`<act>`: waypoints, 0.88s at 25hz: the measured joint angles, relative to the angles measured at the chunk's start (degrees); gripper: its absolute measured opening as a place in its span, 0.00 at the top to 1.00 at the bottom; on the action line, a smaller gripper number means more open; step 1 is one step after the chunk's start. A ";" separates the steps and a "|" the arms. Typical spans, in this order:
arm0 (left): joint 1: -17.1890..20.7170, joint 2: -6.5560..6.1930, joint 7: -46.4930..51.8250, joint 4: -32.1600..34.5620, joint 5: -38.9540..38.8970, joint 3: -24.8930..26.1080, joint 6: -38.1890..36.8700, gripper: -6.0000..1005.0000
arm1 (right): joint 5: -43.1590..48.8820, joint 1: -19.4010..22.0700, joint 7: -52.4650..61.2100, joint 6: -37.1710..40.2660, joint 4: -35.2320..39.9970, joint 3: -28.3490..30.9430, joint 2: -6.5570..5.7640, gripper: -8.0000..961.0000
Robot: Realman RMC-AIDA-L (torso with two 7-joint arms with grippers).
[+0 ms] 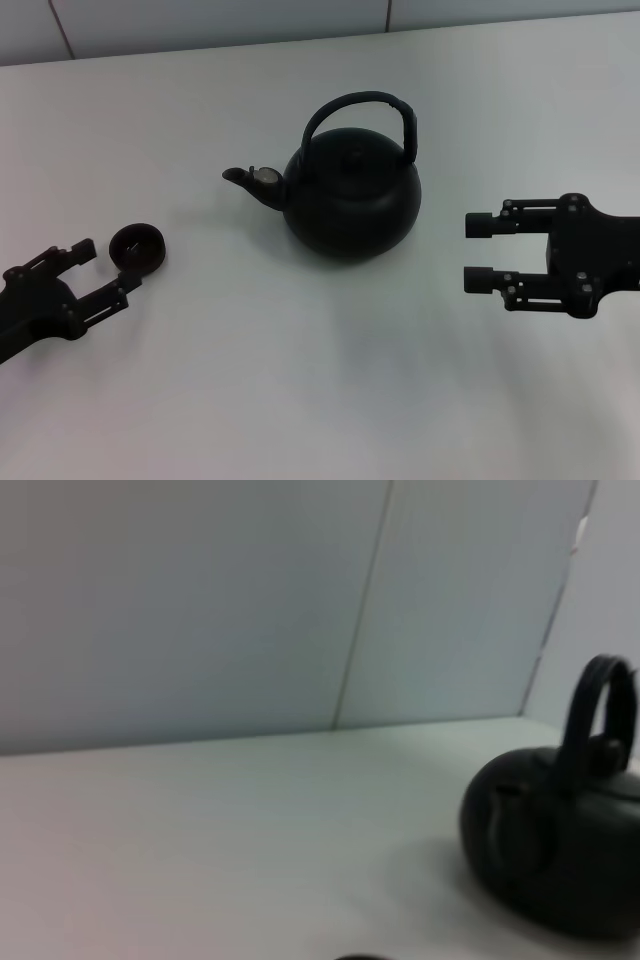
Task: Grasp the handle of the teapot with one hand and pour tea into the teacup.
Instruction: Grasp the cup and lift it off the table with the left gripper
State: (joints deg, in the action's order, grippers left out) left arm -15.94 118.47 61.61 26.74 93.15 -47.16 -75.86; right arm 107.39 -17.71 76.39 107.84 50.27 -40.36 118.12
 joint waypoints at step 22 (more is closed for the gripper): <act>-3.70 0.04 -0.67 -3.33 0.46 -3.02 9.56 0.22 | -0.18 -0.86 -0.02 0.01 0.00 0.45 0.00 0.37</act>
State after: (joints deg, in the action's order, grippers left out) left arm -19.63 118.50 60.94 23.41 93.61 -50.18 -66.30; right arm 107.22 -18.58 76.37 107.84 50.27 -39.91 118.13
